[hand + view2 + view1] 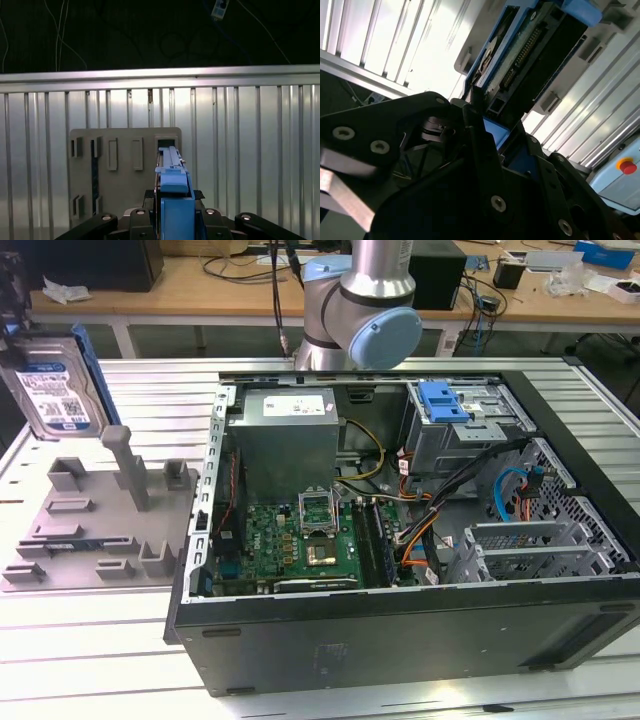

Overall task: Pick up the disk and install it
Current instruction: 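Pick up the disk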

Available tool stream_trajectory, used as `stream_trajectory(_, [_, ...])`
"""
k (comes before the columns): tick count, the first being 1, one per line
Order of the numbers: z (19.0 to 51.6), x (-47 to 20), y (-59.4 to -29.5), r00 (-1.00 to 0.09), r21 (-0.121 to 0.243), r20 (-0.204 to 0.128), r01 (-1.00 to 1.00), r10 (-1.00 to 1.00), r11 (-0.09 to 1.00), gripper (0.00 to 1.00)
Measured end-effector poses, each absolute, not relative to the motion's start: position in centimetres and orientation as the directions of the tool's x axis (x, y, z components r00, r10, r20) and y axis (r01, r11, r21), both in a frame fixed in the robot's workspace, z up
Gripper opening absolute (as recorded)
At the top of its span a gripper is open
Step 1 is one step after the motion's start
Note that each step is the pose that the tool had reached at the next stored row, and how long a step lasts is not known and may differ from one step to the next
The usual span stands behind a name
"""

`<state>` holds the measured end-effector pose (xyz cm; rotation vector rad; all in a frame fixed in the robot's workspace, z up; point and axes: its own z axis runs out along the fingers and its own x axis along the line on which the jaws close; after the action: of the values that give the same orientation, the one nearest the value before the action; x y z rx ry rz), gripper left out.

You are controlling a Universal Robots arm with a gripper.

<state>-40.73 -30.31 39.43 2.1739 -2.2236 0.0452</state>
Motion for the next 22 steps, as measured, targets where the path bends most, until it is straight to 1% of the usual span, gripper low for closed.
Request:
stream_trajectory(6, [41.5, -40.7, -30.3, -0.023, 0.001, 0.043, -1.0, -0.999, 0.023, 0.36])
stream_trajectory(12, [44.7, -40.7, -30.3, -0.023, 0.001, 0.043, -1.0, -0.999, 0.023, 0.36])
stream_trajectory(22, [47.9, -40.7, -30.3, -0.023, 0.001, 0.043, -1.0, -0.999, 0.023, 0.36])
